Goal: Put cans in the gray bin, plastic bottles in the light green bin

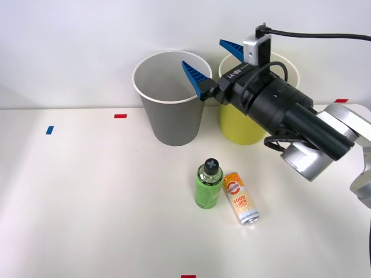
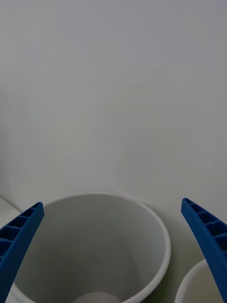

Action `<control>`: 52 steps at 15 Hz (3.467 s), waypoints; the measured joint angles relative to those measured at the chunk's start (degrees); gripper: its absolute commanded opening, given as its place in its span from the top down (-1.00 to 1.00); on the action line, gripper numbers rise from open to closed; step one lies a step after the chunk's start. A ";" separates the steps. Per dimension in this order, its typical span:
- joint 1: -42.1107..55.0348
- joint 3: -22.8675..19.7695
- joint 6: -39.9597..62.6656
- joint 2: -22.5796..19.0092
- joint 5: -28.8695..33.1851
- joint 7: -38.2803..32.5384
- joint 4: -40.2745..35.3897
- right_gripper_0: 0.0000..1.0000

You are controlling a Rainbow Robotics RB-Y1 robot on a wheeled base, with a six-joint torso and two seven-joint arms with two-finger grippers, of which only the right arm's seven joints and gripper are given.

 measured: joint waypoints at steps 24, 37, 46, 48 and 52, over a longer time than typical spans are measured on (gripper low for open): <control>63.03 -18.38 -22.66 15.15 -2.91 4.12 -10.07 -1.00; 66.19 -24.79 -34.06 33.78 19.99 -3.30 0.09 -1.00; 70.06 -18.20 -45.77 27.63 7.48 20.63 9.52 -1.00; 71.63 -16.61 -49.55 25.42 3.52 22.26 9.55 -1.00; 75.10 -16.54 -51.79 26.05 3.43 23.87 9.62 -1.00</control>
